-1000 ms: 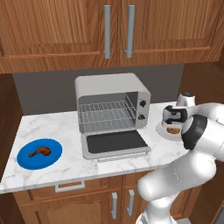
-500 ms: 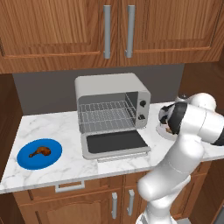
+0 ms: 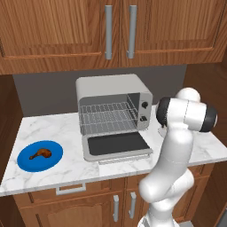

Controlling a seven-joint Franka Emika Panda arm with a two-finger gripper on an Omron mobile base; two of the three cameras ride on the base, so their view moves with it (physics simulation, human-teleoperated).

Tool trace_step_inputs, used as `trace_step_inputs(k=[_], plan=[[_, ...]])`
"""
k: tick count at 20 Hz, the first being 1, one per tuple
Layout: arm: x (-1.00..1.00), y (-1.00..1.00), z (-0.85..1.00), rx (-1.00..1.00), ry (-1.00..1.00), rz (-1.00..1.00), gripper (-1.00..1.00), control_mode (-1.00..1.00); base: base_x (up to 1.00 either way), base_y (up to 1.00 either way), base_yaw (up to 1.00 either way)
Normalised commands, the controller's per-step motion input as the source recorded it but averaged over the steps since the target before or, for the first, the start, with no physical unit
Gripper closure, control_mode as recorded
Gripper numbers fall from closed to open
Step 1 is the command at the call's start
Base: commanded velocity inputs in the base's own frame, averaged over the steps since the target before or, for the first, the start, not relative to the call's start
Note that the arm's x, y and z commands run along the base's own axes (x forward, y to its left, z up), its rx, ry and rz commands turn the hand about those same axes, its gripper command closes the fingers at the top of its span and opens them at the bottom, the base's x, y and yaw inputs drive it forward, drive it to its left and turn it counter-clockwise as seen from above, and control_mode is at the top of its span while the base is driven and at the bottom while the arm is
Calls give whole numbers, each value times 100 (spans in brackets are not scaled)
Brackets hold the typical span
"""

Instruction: Open the toaster oven door. Place the bread on the top rack in the toaster oven and place the chicken drumstick on the bottom rack.

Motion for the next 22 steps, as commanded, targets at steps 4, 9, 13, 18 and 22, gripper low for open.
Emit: trace_step_inputs(k=[4,9,13,18,22], plan=[[29,-20,-14,0,0,0,-100,-100,0,0,0],[25,-13,-23,0,0,0,-100,-100,0,0,0],[21,-1,-40,0,0,0,-100,-100,0,0,0],[5,0,-20,0,0,1,100,-100,0,0,0],[-15,0,13,0,0,0,100,-100,0,0,0]])
